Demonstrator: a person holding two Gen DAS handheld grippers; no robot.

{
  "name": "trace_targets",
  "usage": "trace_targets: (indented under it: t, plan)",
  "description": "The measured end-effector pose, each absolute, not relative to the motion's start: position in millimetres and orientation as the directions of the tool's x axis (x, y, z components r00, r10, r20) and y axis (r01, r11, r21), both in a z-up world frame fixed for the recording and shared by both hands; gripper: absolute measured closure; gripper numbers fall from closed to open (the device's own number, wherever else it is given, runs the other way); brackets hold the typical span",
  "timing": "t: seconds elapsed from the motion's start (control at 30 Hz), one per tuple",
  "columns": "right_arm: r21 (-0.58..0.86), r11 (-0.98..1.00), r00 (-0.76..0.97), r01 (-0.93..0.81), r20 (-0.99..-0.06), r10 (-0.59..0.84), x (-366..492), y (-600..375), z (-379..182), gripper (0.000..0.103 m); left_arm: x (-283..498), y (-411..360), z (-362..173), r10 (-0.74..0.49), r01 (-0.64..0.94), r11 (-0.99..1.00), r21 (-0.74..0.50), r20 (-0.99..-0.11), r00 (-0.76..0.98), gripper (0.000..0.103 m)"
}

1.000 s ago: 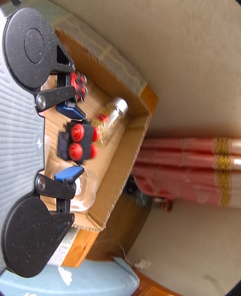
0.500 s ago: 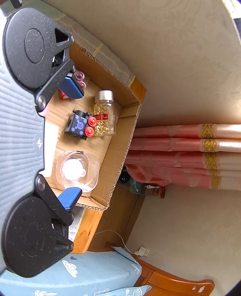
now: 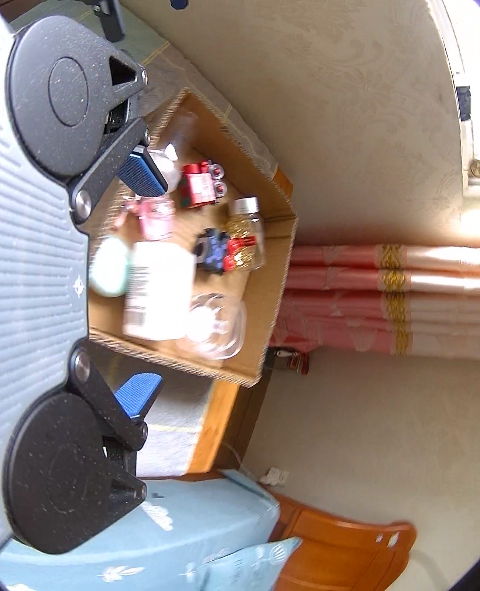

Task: Organize rigid objects
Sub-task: 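Move the left tool toward the grey cat figure while the right approaches the black oval case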

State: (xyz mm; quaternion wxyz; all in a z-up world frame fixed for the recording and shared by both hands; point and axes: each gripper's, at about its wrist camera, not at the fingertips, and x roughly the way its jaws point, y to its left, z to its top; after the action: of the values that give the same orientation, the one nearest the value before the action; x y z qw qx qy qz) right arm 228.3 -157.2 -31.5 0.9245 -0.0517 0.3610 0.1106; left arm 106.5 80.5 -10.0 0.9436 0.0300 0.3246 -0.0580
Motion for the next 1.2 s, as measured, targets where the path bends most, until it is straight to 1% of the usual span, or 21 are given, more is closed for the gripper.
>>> trace_targets:
  t: [0.3,0.53,0.7,0.8,0.83,0.9,1.0,1.1,1.2]
  plan:
    - [-0.007,0.998,0.749,-0.068,-0.661,0.046,173,-172,-85,0.000,110,76,-33,-0.105,0.143,0.990,0.003,-0.669,0.736,0.001]
    - [-0.041,0.999,0.708,-0.019,-0.706,-0.016,172,-160,-133,0.000,117,76,-55,-0.083,0.127,0.992,0.009,-0.713,0.696,0.001]
    - [-0.041,0.999,0.710,0.019,-0.703,-0.042,185,-160,-144,0.000,122,79,-66,-0.079,0.119,0.993,0.004,-0.728,0.681,0.001]
    - [-0.071,0.996,0.692,0.050,-0.717,-0.085,189,-163,-151,0.000,125,80,-70,-0.071,0.112,0.994,0.008,-0.730,0.680,0.001]
    - [-0.068,0.996,0.683,0.054,-0.725,-0.087,189,-165,-154,0.000,126,80,-71,-0.080,0.117,0.993,0.000,-0.729,0.680,0.001]
    - [-0.013,0.998,0.694,0.058,-0.718,-0.050,186,-175,-156,0.000,128,80,-72,-0.109,0.133,0.991,-0.025,-0.733,0.671,0.001]
    - [-0.022,0.999,0.703,0.038,-0.710,-0.043,183,-176,-158,0.000,128,77,-71,-0.157,0.172,0.984,-0.055,-0.735,0.660,0.001]
    - [-0.022,0.999,0.706,0.037,-0.707,-0.042,183,-175,-158,0.000,125,67,-67,-0.158,0.205,0.978,-0.026,-0.737,0.658,0.001]
    - [-0.021,0.999,0.708,0.043,-0.704,-0.045,182,-175,-159,0.000,118,61,-60,-0.209,0.266,0.963,-0.040,-0.732,0.648,0.001]
